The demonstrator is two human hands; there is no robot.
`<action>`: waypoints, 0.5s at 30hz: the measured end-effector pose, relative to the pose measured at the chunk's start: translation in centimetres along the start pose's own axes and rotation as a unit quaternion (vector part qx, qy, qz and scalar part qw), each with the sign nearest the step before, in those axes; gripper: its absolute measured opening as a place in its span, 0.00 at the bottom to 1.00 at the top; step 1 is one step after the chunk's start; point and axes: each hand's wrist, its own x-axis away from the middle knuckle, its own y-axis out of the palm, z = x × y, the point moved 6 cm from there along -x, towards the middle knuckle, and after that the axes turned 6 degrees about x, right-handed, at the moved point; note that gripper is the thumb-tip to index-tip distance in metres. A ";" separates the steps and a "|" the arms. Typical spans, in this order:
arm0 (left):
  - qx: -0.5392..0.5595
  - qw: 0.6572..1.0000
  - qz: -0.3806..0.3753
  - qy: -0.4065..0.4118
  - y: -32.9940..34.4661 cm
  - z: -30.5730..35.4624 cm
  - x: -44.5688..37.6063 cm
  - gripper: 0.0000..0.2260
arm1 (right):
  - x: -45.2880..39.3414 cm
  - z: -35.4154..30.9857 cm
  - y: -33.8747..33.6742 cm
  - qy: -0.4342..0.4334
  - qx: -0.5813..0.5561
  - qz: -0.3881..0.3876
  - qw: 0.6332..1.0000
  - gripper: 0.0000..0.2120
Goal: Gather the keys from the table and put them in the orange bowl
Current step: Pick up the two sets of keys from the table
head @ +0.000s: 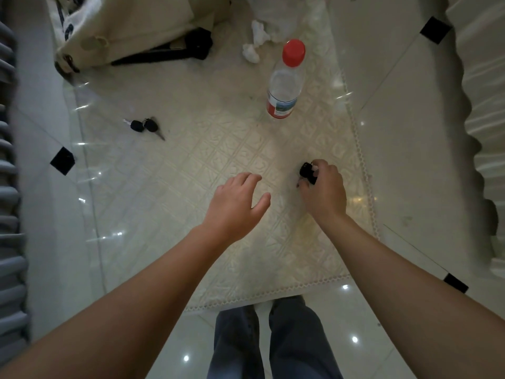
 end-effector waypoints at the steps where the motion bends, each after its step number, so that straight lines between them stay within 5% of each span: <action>1: 0.004 1.000 0.002 -0.001 -0.1 -0.1 -0.1 0.22 | -0.1 -0.2 0.2 0.001 -0.002 0.000 1.000 0.19; 8: 0.038 0.999 0.006 -0.015 -0.6 -1.9 0.2 0.22 | 0.3 -2.2 2.6 -0.019 0.029 -0.022 0.999 0.06; 15: 0.032 0.999 0.006 -0.041 -1.6 -5.6 1.9 0.22 | 2.0 -4.1 5.2 -0.086 0.133 -0.054 0.986 0.07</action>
